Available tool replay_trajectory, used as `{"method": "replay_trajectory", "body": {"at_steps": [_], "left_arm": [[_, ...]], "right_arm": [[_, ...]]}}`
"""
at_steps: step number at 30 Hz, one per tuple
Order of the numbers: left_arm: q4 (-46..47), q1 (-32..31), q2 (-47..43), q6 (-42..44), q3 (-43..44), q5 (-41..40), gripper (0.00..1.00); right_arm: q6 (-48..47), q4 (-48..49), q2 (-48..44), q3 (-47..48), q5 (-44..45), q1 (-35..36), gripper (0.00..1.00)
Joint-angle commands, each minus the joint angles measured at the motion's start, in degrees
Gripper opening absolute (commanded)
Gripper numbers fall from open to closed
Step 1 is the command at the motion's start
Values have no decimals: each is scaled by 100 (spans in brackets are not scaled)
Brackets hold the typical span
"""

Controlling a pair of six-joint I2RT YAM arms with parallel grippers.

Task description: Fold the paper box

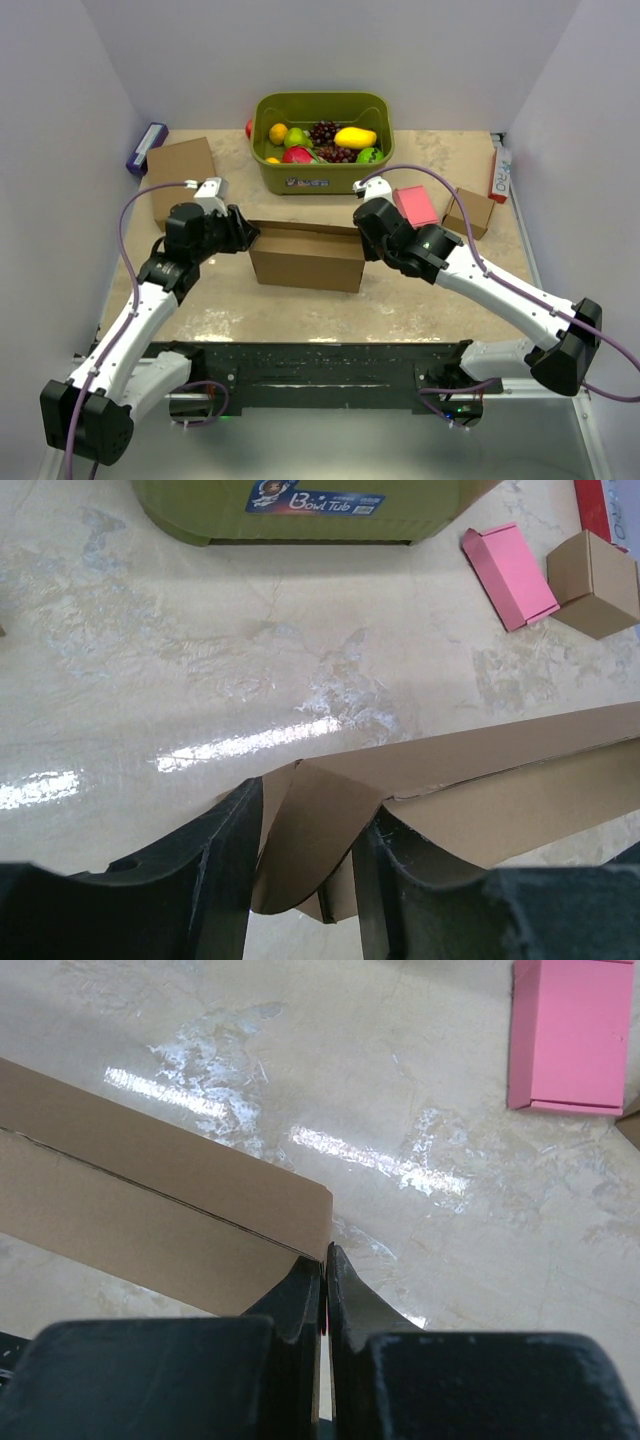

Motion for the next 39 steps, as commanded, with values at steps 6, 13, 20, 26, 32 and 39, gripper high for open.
{"method": "replay_trajectory", "body": {"at_steps": [6,13,20,26,32,39], "left_arm": [[-487,-29,-353,202,107,-219,52],[-794,-29,-573,184,291,-386,51],[-1120,-29,-643,167,476,-324,50],[-1217,-29,-757,105,476,-263,34],[-945,-29,-722,-167,432,386,15],[-619,-29,-670,-431,397,581,9]], "right_arm": [[136,-219,218,9,-224,37,0],[136,-245,226,9,-215,28,0],[154,-254,183,-9,-198,37,0],[162,-280,156,-17,-180,37,0],[180,-271,139,-44,-171,37,0],[206,-262,103,-132,-136,37,0]]}}
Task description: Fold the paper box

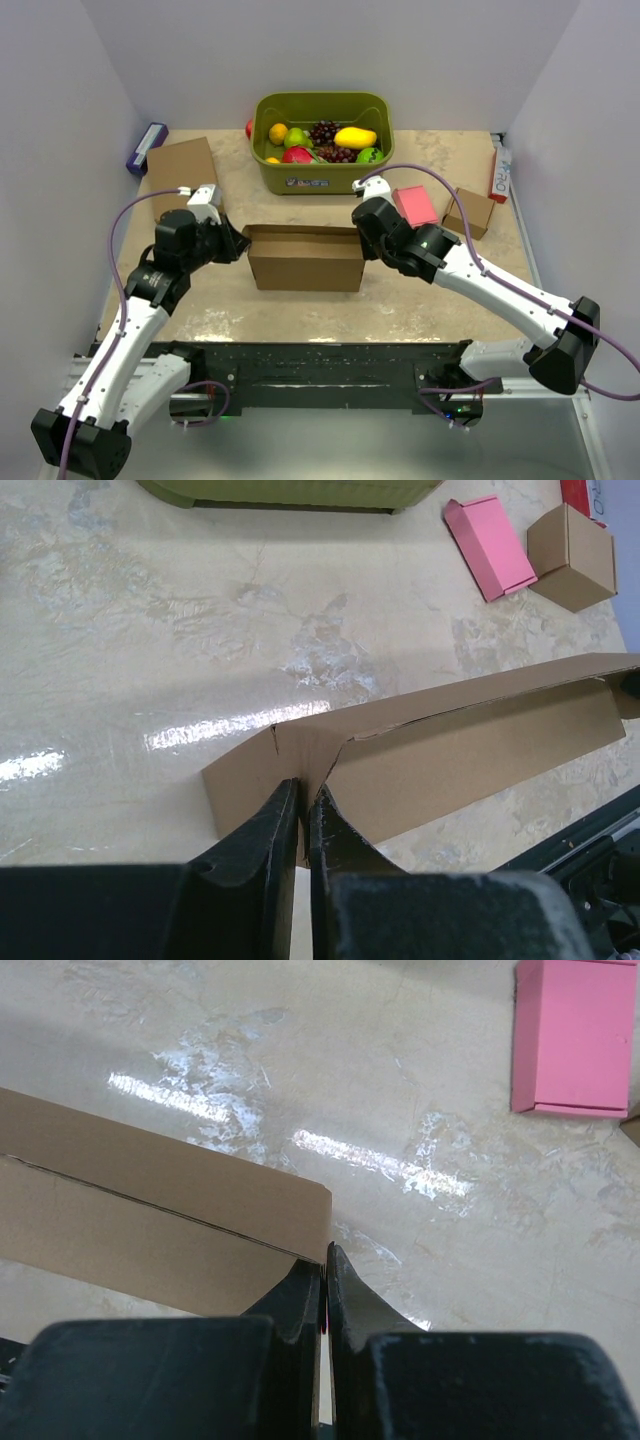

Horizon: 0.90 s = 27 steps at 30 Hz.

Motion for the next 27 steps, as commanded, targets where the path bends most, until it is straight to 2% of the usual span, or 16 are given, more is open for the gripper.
{"method": "replay_trajectory", "body": {"at_steps": [1,7,10,11,13,14,16,17,18,22,24,25,26,27], "left_arm": [[500,-3,8,-344,171,435,9],[482,-3,8,-326,189,365,4],[482,-3,87,-230,84,268,4],[474,-3,113,-169,58,242,4],[465,-3,201,-107,40,224,4],[456,-3,227,-46,40,206,4],[456,-3,280,16,75,189,4],[430,-3,298,77,110,162,4],[403,-3,333,104,171,153,4],[377,-3,421,201,286,171,4],[368,-3,465,245,312,189,4],[359,-3,482,254,304,189,4],[351,-3,491,263,312,189,4],[350,-3,500,263,304,189,4]], "right_arm": [[154,-341,51,-145,-134,37,0],[145,-359,156,-233,-20,37,0],[180,-368,78,-171,-37,37,10],[206,-394,51,-128,-28,37,20],[215,-420,-45,-22,-37,37,31],[242,-420,-124,4,-28,37,47],[286,-429,-212,83,42,37,62],[347,-473,-274,119,68,45,74],[382,-508,-309,197,155,45,77],[576,-631,-625,435,367,45,79],[497,-395,-957,514,193,63,73],[427,-46,-1064,514,-174,80,70],[313,140,-1178,514,-360,115,63],[260,325,-1336,506,-580,211,61]]}}
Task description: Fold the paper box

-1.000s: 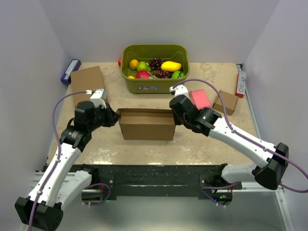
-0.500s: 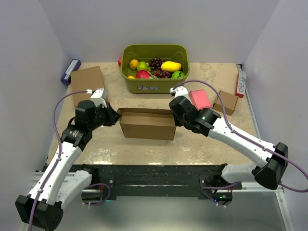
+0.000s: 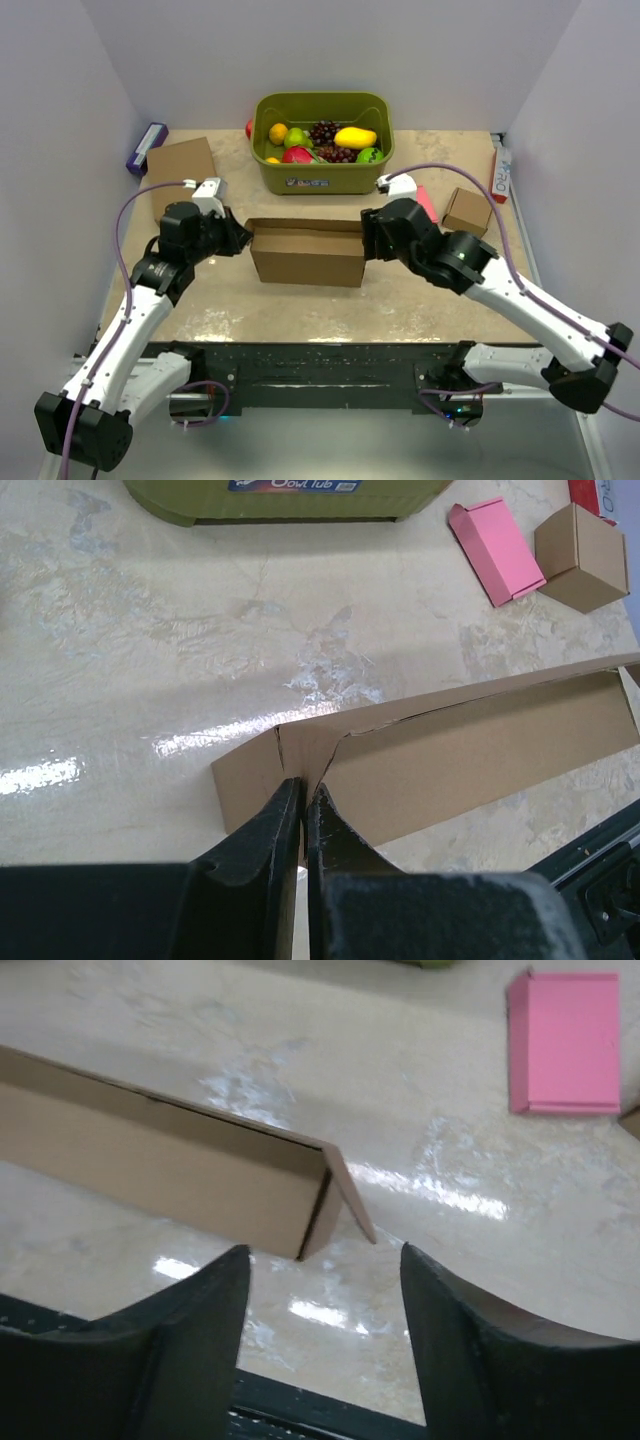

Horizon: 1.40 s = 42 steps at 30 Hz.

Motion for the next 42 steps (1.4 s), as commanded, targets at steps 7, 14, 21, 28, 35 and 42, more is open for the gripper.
{"method": "replay_trajectory", "body": {"at_steps": [7,14,21,28,35,42], "left_arm": [[88,-20,74,66,183,167,4],[71,-20,127,110,192,193,4],[88,-20,188,119,218,237,4],[53,-20,188,136,245,246,3],[44,-20,162,127,271,246,2],[211,-20,171,-162,412,448,3]], "right_arm": [[-488,1686,110,489,-898,1144,49],[-734,2442,912,524,-1021,1215,41],[-796,2811,1360,296,-899,1215,33],[-884,3075,1790,-12,-170,1206,29],[-875,3076,2029,-214,332,1206,28],[-743,2733,2204,-161,359,1206,28]]}}
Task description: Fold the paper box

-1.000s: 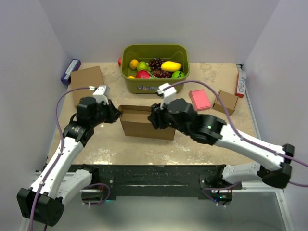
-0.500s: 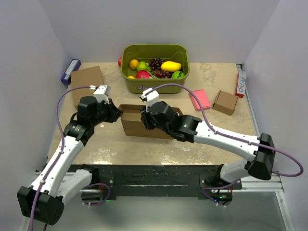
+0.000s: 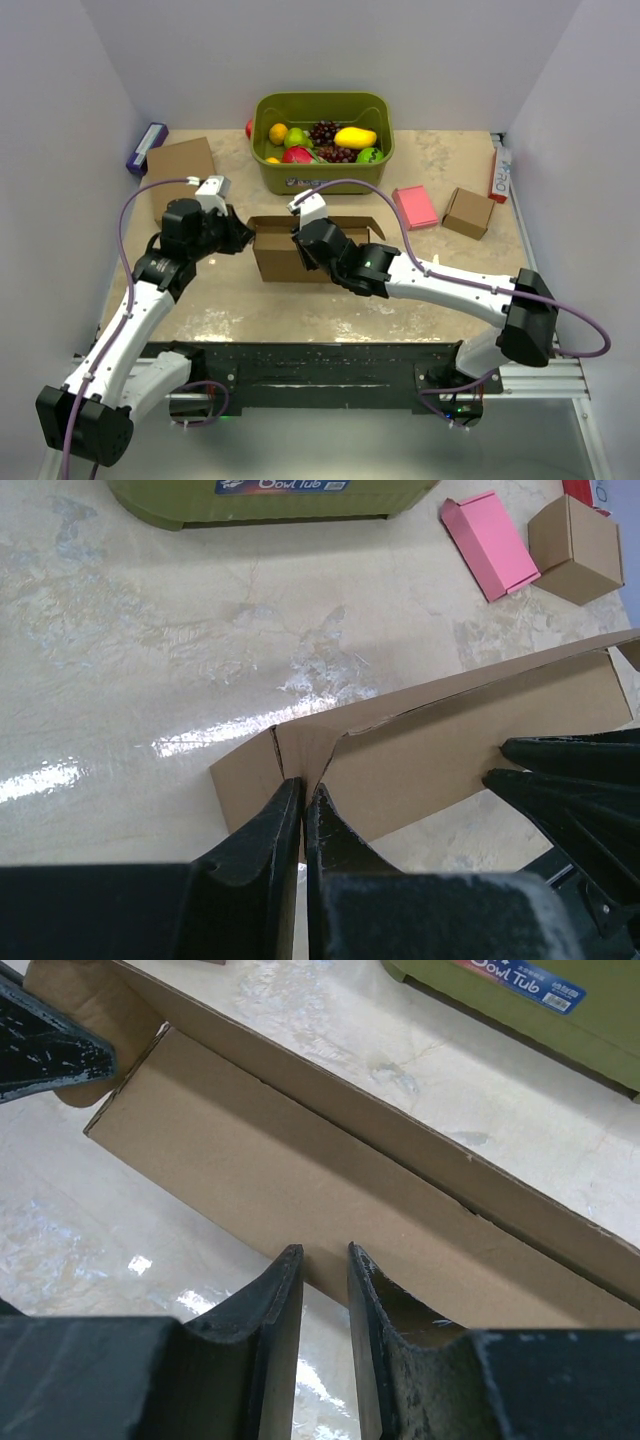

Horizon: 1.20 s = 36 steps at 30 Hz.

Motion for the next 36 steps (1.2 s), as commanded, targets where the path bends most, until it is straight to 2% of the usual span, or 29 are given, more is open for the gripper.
{"method": "replay_trajectory", "body": {"at_steps": [1,9,24,36], "left_arm": [[213,-16,9,-357,346,391,2],[469,-16,35,-621,338,594,3],[337,-16,-219,-481,-242,-4,0],[899,-60,-360,-858,-849,49,0]], "right_arm": [[112,-360,227,-26,214,-14,27],[208,-475,420,-35,144,-23,26],[226,-536,394,0,161,-5,26],[305,-571,412,-17,196,-14,25]]}}
